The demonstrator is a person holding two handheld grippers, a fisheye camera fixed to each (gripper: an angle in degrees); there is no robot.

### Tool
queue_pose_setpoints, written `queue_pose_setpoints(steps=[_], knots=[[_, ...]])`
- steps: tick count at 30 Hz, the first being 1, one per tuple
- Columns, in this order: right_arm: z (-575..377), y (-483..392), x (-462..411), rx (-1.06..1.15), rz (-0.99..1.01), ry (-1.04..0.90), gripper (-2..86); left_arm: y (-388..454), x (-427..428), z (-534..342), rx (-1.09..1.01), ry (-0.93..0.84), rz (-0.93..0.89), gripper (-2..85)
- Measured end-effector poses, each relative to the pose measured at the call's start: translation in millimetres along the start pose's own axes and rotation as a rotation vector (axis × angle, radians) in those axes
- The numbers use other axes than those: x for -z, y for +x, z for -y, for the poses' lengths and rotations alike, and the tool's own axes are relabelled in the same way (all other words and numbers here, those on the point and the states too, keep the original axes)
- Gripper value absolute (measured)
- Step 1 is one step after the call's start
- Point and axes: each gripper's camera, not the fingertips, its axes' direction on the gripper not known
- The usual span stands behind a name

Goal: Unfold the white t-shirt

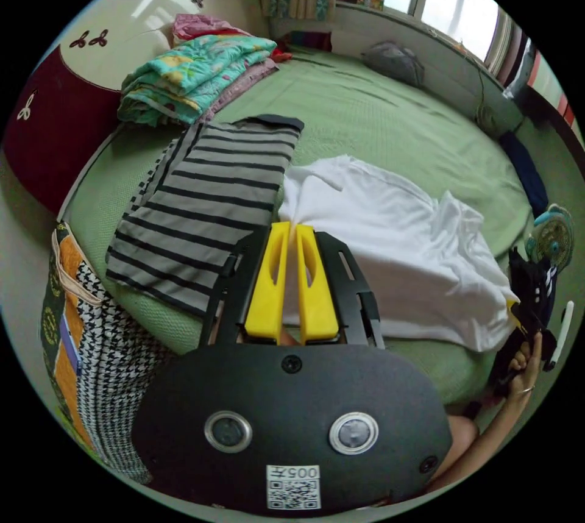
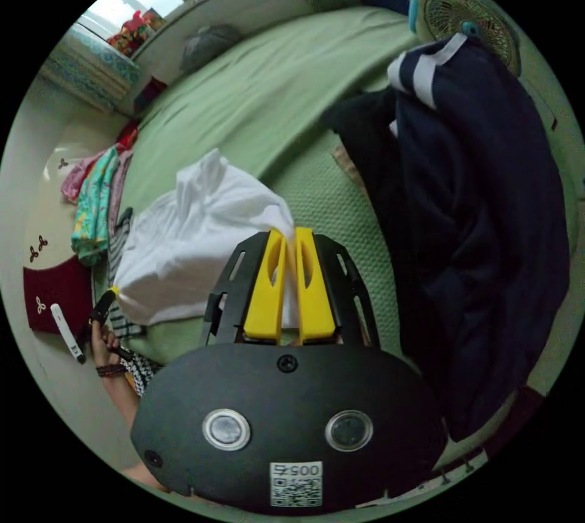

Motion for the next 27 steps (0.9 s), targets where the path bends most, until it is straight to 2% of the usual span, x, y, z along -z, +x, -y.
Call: queue_pose_setpoints(steps=[4,10,20,27], knots=[[-5.4,1.0,3.5,-0.027,-0.063,0.026,5.0,-11.5,7.5,-2.5,0.019,-0.011,-0.037,6.6],[-23.4,-22.6,19.8,0.123,0.008,0.177,7.1,-25.4,27.3,-10.0,0.035,0.070,-0.001,6.8],[-42.8,-96.0,-19.8,0.422,-0.057,0.181,9.4,-2.4,10.5,-1.7,-0.095,0.031,-0.089,6.2],[-41.2,-121.3,-64.0,0.492,-0.129,0.133,12.1,10.3,-10.0,19.8,-0.159,-0.036,-0.145,5.5]])
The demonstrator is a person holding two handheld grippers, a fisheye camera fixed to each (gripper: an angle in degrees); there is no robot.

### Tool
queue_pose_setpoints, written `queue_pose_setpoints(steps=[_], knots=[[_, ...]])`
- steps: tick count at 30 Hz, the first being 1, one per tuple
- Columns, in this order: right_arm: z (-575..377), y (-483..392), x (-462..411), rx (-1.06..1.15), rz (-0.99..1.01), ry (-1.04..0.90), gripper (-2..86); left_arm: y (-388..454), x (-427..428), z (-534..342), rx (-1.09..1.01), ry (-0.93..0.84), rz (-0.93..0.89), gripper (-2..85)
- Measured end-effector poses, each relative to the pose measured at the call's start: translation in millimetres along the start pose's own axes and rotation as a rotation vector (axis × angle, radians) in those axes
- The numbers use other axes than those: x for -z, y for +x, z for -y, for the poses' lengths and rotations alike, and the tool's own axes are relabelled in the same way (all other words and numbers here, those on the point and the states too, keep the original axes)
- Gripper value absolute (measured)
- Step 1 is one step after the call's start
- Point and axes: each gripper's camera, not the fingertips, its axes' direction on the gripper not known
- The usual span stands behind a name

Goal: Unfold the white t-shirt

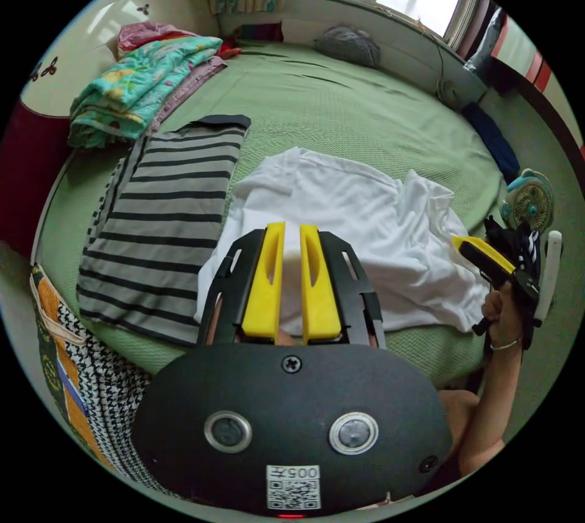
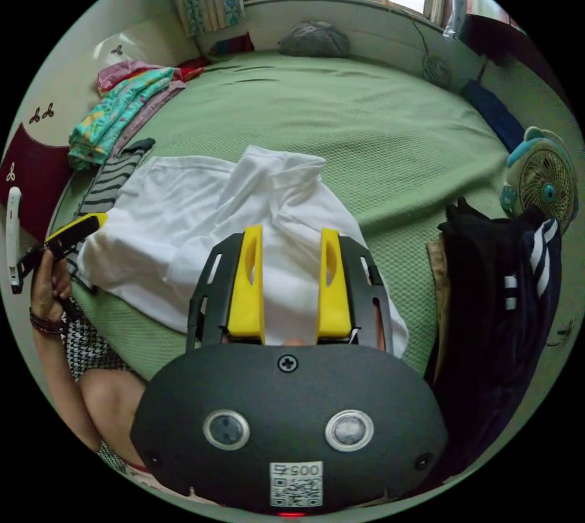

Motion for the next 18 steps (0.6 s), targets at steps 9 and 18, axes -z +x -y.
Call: queue_pose_setpoints(steps=[9,18], knots=[[10.2,-12.0,-29.4,-0.083,-0.153,-0.033,5.0,-4.1,-16.3,15.8,-0.100,-0.031,0.020,4.8],[6.4,31.3,-11.3,-0.341,-0.161,0.151,-0.7,-34.3,-17.3,19.2,-0.102,-0.034,-0.053,4.3]])
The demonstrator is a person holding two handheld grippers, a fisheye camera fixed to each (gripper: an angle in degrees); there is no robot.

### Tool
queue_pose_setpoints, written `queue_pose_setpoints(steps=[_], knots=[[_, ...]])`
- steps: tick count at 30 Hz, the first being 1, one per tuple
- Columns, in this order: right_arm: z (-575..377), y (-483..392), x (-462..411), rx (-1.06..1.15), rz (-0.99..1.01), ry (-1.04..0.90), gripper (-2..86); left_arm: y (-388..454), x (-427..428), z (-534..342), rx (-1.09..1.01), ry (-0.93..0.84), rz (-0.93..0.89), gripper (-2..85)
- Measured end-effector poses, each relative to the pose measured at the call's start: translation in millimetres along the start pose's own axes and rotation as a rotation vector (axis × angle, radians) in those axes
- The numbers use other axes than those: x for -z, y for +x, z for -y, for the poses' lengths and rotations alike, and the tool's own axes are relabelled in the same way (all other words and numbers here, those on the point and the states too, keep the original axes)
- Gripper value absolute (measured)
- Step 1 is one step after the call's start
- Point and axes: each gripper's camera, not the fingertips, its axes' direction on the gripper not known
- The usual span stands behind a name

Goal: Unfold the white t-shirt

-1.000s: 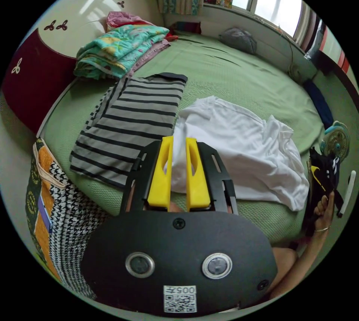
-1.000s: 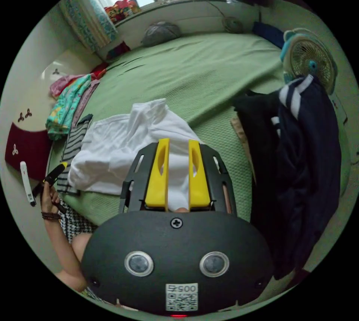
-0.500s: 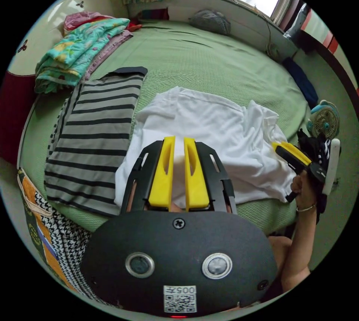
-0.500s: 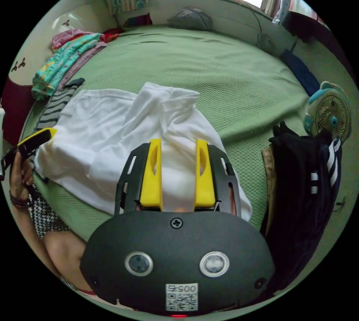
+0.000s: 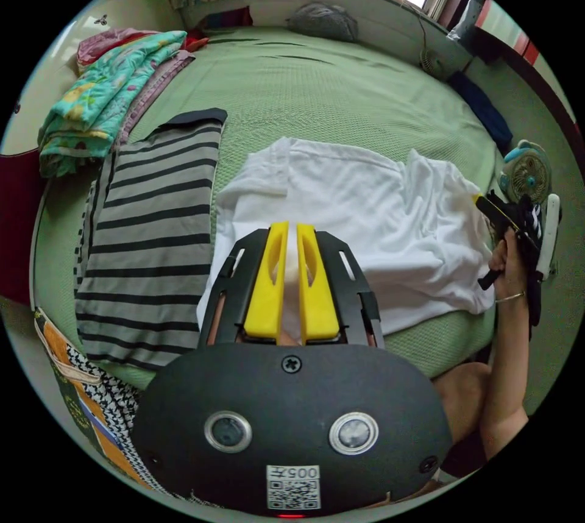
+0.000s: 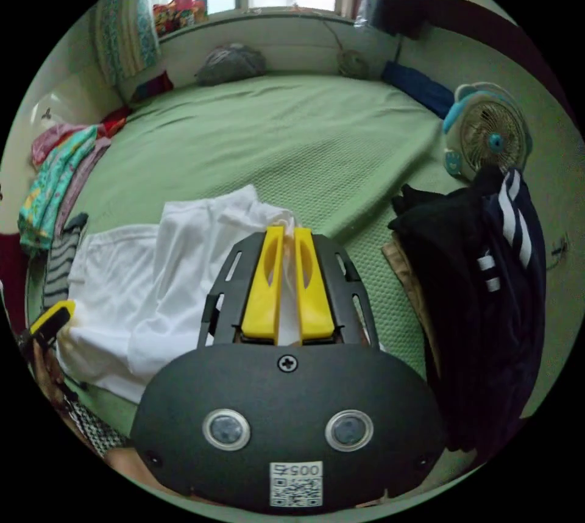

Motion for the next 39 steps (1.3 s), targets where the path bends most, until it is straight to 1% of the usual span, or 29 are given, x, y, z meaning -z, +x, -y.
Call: queue_pose_setpoints(steps=[3,7,8,10,12,15,17,19,20,22,25,28,30,32,35,39], knots=[[16.9,14.8,-3.8,-0.043,0.017,-0.021,-0.8,-9.5,5.6,0.4,0.020,0.024,-0.045,4.2],[44.8,38.9,-24.2,-0.120,0.017,-0.165,-0.6,-15.5,11.1,-7.9,0.020,0.041,-0.065,4.3],[47.3,45.0,-21.5,-0.138,-0.024,-0.179,-0.6,-16.4,11.9,-10.0,0.022,0.043,-0.064,4.4],[45.7,50.4,-8.0,-0.134,-0.075,-0.140,-0.7,-20.8,15.7,-19.0,0.032,0.050,-0.076,4.7],[36.8,52.7,8.6,-0.098,-0.075,-0.100,-0.5,-23.8,18.9,-26.5,0.031,0.057,-0.093,5.1],[5.4,55.2,32.3,-0.002,-0.013,-0.098,0.9,-28.9,21.4,-38.9,0.020,0.063,-0.087,5.9],[-31.3,59.2,46.1,0.074,0.059,-0.130,3.6,-32.3,20.2,-45.0,0.015,0.057,-0.070,6.0],[-59.9,63.6,52.9,0.115,0.091,-0.158,5.4,-36.4,16.0,-52.8,0.005,0.021,-0.074,5.7],[-77.2,67.8,55.3,0.119,0.092,-0.173,6.5,-37.4,14.6,-54.5,0.002,0.006,-0.072,5.5],[-98.9,75.2,56.1,0.108,0.075,-0.183,7.3,-42.9,10.2,-63.4,0.012,-0.098,-0.065,4.8],[-119.8,88.0,46.5,0.055,0.097,-0.234,7.9,-53.8,21.8,-90.6,0.027,-0.077,-0.062,5.0],[-126.4,95.4,32.3,0.020,0.093,-0.293,6.9,-71.0,25.6,-117.3,0.065,-0.074,-0.045,6.3],[-125.5,97.8,32.8,0.005,0.100,-0.291,5.3,-81.6,23.2,-129.3,0.090,-0.085,-0.031,7.5],[-123.3,97.8,36.4,0.020,0.144,-0.308,1.1,-90.4,20.5,-137.7,0.109,-0.085,-0.049,8.4],[-123.5,100.9,51.4,0.076,0.149,-0.262,-1.0,-97.8,17.1,-142.3,0.127,-0.057,-0.102,9.1],[-125.0,119.8,70.2,0.089,0.146,-0.234,-1.2,-93.7,16.6,-133.9,0.090,-0.019,-0.041,10.4]])
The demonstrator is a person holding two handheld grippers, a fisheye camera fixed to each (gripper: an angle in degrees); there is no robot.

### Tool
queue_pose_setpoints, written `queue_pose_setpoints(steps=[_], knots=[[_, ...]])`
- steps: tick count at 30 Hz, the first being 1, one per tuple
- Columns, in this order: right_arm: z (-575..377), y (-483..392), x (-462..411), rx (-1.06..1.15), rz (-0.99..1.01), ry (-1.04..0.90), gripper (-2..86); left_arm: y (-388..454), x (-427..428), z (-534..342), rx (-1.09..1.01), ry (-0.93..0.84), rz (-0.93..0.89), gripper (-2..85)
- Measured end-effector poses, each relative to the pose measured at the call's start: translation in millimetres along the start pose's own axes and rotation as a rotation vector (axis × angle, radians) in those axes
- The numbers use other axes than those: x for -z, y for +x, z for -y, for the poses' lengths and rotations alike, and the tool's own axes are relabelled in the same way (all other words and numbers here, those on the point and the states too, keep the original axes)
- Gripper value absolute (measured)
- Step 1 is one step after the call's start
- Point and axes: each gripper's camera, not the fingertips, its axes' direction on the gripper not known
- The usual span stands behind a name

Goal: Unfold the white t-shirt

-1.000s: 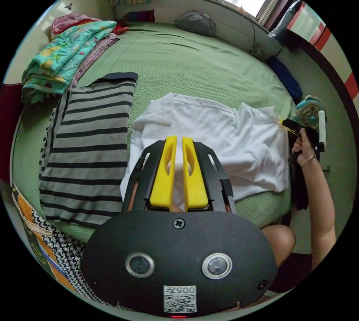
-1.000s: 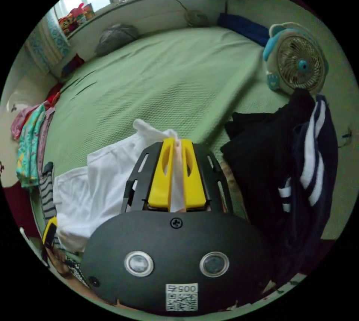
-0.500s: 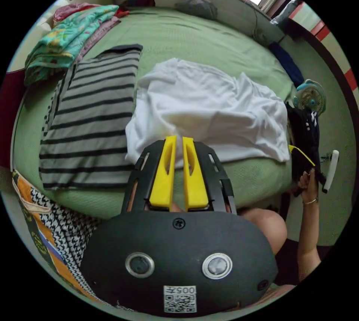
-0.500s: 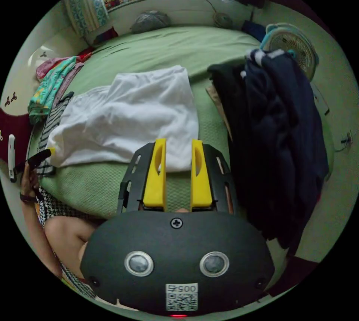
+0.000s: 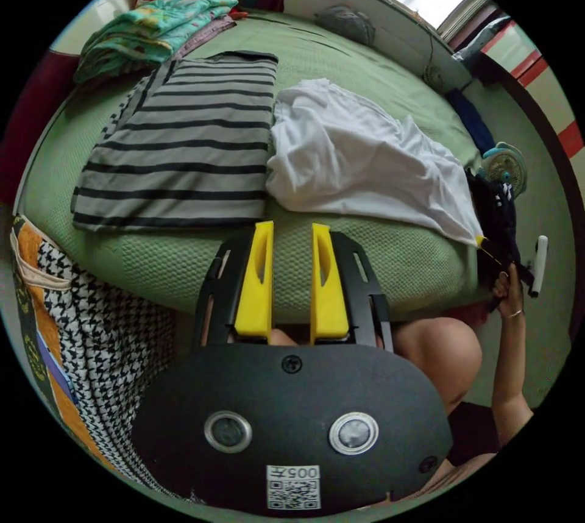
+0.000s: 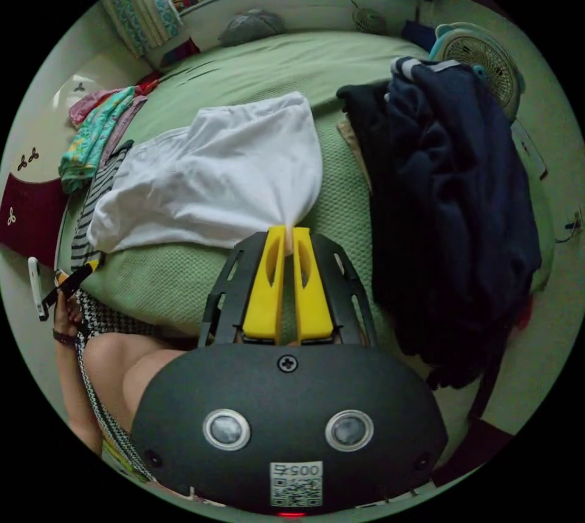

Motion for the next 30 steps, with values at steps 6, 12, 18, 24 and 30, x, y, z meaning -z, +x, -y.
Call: queue_pose_setpoints(steps=[6,12,18,24,30], knots=[[-5.1,28.8,-0.4,-0.036,0.015,-0.021,-1.3,6.5,-27.1,14.7,-0.046,-0.109,0.008,11.6],[-11.9,29.5,-28.2,-0.020,-0.027,-0.079,-1.2,10.8,-39.1,11.7,-0.030,-0.114,0.086,9.7],[-14.6,31.1,-29.6,0.020,-0.023,-0.078,-1.1,14.1,-24.3,0.3,-0.089,-0.127,0.036,4.4],[-22.5,28.8,-10.1,0.120,-0.016,-0.074,-1.2,10.6,10.7,-28.2,-0.135,-0.138,0.047,3.6],[-46.9,26.9,-25.1,0.139,-0.052,-0.087,-1.0,-4.1,-2.0,-60.6,-0.057,-0.189,0.009,4.6]])
